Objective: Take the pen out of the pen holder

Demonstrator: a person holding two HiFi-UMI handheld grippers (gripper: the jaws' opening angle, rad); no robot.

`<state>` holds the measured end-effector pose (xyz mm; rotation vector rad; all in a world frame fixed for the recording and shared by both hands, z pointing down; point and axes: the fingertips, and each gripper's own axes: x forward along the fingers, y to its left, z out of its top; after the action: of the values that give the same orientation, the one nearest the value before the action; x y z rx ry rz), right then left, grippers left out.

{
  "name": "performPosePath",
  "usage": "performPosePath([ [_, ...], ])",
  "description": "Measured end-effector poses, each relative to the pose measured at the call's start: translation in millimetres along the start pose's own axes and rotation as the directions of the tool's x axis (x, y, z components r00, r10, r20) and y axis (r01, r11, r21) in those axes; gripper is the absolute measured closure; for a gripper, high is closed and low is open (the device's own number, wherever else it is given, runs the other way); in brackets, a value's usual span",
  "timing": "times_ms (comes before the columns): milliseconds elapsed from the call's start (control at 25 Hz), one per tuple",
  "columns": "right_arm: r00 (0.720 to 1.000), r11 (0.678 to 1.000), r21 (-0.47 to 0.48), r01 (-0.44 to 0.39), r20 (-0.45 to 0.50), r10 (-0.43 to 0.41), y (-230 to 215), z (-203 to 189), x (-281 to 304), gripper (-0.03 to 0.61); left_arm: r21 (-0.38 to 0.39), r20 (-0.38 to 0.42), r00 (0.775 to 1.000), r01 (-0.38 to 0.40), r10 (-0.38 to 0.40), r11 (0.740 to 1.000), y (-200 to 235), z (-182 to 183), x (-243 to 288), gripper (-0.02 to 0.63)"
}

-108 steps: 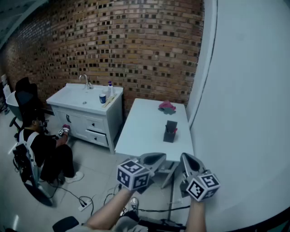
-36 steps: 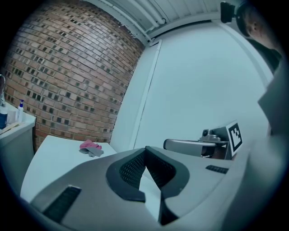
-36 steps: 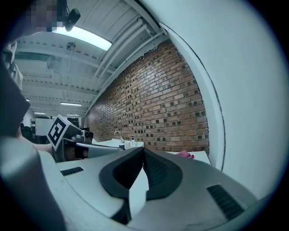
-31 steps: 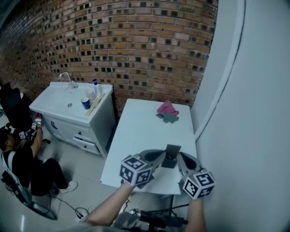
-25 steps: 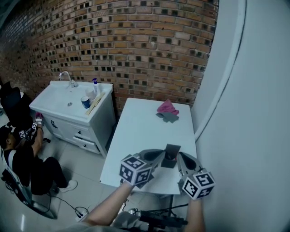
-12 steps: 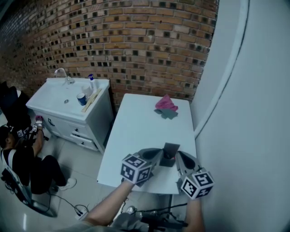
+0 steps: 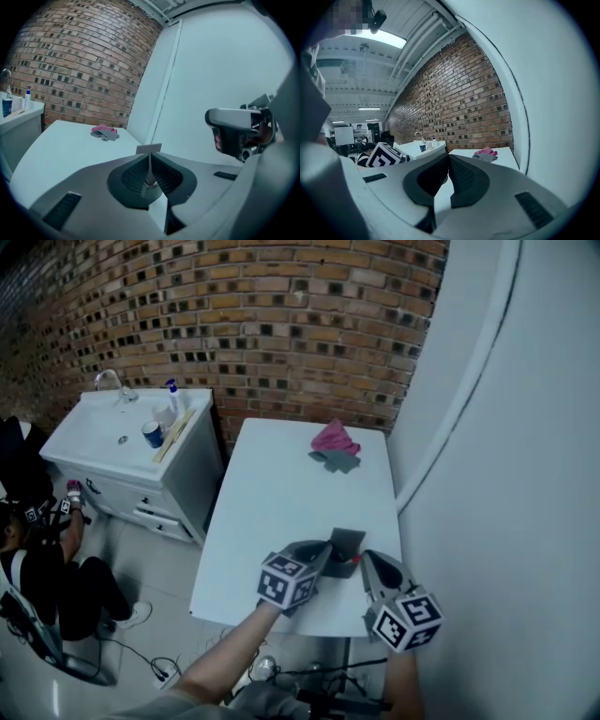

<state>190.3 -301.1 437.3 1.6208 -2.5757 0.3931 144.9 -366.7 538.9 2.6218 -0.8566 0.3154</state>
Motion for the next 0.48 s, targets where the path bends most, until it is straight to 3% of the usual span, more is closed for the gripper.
performPosePath([
  [240,1.0,1.0,0.003,0.012,-0.017,-0.012,-9,-3,-1,0.592,-0.03,-0.035,0.999,-0.026,0.024,0.999,11,-17,20,0.508],
  [480,0.999,1.0,0.003,0.021,-0.031,-0.021,-16,-7,-3,0.592,-0.045,-0.064,0.997,-0.033,0.03,0.998,20,-30,37,0.508],
])
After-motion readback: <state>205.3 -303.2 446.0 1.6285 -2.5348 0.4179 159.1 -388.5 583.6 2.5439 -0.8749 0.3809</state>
